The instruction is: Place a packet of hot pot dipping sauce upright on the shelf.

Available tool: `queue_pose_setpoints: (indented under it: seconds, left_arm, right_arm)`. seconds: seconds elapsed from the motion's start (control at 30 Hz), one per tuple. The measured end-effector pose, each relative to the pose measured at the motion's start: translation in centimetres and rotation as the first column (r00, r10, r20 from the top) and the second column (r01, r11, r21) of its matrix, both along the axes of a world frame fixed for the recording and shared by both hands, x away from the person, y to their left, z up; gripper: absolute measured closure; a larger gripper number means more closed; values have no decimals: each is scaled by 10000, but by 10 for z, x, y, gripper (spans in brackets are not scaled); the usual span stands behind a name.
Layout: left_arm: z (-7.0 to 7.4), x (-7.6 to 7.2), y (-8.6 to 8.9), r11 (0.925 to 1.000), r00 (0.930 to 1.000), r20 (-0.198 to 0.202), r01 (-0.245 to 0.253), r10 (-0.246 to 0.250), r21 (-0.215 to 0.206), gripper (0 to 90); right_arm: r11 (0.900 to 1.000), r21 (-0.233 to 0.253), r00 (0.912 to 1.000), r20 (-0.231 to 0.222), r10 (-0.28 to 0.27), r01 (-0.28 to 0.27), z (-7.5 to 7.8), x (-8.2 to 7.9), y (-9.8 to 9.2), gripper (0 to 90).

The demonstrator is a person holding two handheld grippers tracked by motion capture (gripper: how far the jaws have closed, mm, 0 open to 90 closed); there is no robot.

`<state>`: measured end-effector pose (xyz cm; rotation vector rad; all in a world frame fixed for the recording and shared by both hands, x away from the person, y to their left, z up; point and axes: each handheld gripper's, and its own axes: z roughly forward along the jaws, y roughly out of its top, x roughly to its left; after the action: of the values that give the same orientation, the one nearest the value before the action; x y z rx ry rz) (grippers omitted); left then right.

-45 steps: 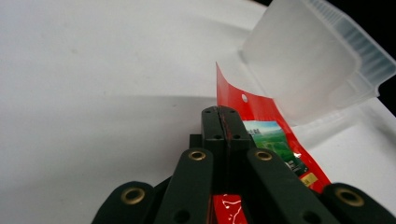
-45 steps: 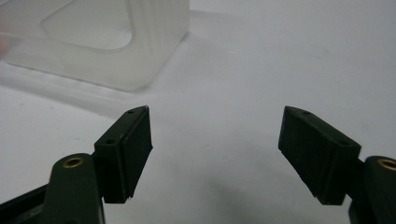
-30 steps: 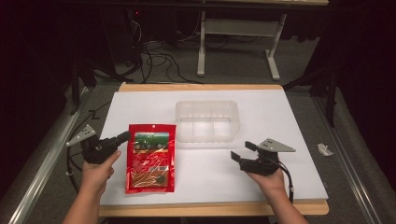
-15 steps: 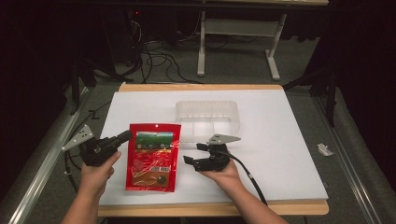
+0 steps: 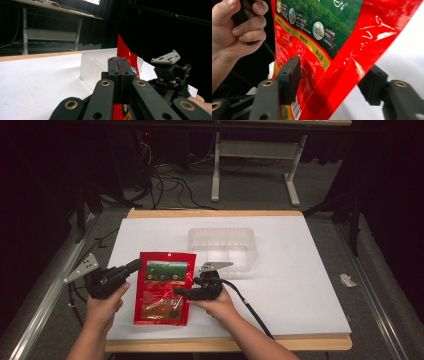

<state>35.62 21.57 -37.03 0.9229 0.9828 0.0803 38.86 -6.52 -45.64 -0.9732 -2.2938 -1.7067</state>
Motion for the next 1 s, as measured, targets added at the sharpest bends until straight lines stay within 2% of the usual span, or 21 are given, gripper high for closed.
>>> queue_pose_setpoints:
  seconds: [0.07, 0.17, 0.37, 0.47, 0.5, 0.53, 0.63, 0.73, 0.8, 0.83, 0.97, 1.0]
  left_arm:
    - [0, 0, 1, 10000, 10000, -39, 11, -11, -27, 900]
    - [0, 0, 1, 10000, 10000, -33, 3, -3, -22, 900]
    - [-2, 1, 2, 10000, 9999, -91, -82, 82, 39, 900]
    - [-4, 3, 3, 9995, 9996, -155, -231, 234, 201, 900]
    - [-4, 3, 3, 9995, 9996, -155, -231, 234, 201, 900]
    - [-6, 4, 5, 9992, 9993, -177, -337, 341, 218, 900]
    - [-7, 6, 8, 9984, 9985, -205, -500, 505, 261, 893]
    - [-6, 7, 11, 9973, 9974, -158, -703, 706, 193, 826]
    - [-5, 6, 12, 9971, 9972, -92, -743, 744, 175, 705]
    - [-5, 6, 12, 9971, 9972, -92, -743, 744, 175, 676]
    - [-3, 3, 6, 9937, 9948, 128, -1020, 1015, 456, 558]
    - [-2, 3, 2, 9910, 9929, 167, -1186, 1178, 613, 527]
  right_arm:
    - [9995, 180, 9995, -164, 258, -255, -1, 3, 2, 499]
    - [9989, 203, 9988, -240, 418, -414, 0, 4, 3, 532]
    - [9992, -159, 9993, 71, 375, -374, 3, 0, 9, 641]
    - [9974, -80, 9974, 144, 712, -711, 4, -2, 9, 819]
    - [9974, -80, 9974, 144, 712, -711, 4, -2, 9, 819]
    - [9960, 135, 9960, 151, 884, -886, 7, -3, 7, 888]
    - [9939, 68, 9932, 370, 1102, -1105, 10, -6, 8, 893]
    - [9934, -50, 9915, 613, 1147, -1146, 15, -12, 8, 894]
    - [9934, -34, 9912, 665, 1149, -1149, 18, -14, 6, 895]
    - [9936, -69, 9914, 675, 1125, -1123, 19, -14, 4, 896]
    - [9948, 20, 9925, 678, 1018, -1022, 23, -14, -4, 897]
    - [9956, -32, 9918, 873, 934, -935, 27, -15, -13, 897]
